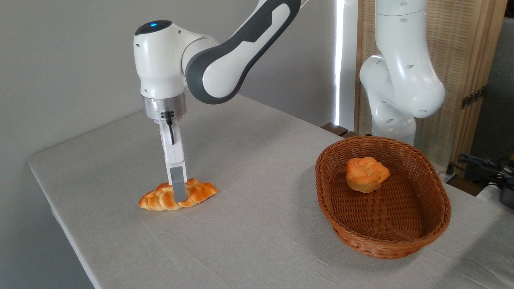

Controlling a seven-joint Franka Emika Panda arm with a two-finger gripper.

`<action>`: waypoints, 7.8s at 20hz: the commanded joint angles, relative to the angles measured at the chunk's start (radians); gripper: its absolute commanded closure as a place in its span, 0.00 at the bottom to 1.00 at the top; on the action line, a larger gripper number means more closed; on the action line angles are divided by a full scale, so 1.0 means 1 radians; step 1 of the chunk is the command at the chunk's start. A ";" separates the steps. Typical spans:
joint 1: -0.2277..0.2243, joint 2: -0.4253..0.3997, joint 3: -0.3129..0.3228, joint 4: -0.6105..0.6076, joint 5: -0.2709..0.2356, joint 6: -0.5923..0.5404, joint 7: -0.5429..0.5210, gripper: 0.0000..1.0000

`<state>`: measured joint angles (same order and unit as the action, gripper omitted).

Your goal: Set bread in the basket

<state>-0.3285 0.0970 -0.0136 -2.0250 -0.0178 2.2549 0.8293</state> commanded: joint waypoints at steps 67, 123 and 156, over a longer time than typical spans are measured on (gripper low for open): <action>0.477 -0.467 0.274 -0.118 -0.004 -0.793 0.097 0.73; 0.365 -0.149 -0.065 0.431 -0.050 -0.666 -0.130 0.00; 0.298 -0.108 -0.006 0.445 0.019 -0.686 -0.157 0.00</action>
<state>-0.0232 -0.0256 -0.0210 -1.6079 -0.0074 1.5927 0.6955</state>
